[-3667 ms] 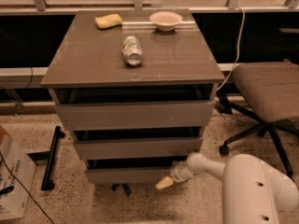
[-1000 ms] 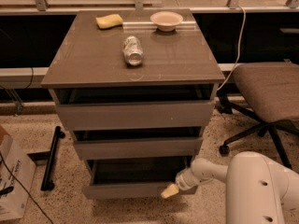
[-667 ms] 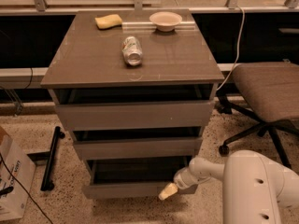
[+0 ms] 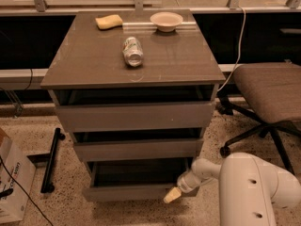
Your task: Open bottom drawer
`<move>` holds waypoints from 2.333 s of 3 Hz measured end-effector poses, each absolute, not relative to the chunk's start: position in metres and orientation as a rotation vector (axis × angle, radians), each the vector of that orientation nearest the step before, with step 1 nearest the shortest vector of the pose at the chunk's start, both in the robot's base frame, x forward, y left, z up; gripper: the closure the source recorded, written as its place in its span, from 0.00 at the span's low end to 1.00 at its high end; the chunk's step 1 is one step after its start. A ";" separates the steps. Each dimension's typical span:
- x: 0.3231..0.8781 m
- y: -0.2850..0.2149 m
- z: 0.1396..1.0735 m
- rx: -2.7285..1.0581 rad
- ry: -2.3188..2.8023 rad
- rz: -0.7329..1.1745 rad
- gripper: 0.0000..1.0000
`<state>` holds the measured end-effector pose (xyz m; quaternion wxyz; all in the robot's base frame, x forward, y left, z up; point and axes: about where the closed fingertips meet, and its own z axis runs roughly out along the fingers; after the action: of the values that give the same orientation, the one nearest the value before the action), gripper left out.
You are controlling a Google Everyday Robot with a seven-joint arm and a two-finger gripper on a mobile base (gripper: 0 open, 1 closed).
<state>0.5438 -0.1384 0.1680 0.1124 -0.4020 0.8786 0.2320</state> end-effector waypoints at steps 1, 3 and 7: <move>0.544 -0.138 0.173 -1.180 2.579 0.681 0.42; 0.510 -0.147 0.163 -1.088 2.635 0.762 0.57; 0.508 -0.147 0.168 -1.088 2.635 0.762 0.00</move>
Offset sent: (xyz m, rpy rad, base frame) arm -0.2250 -0.0608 -0.0757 0.1642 0.4740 -0.2810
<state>0.5077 -0.1472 0.1677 0.0950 -0.3671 0.8889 0.2571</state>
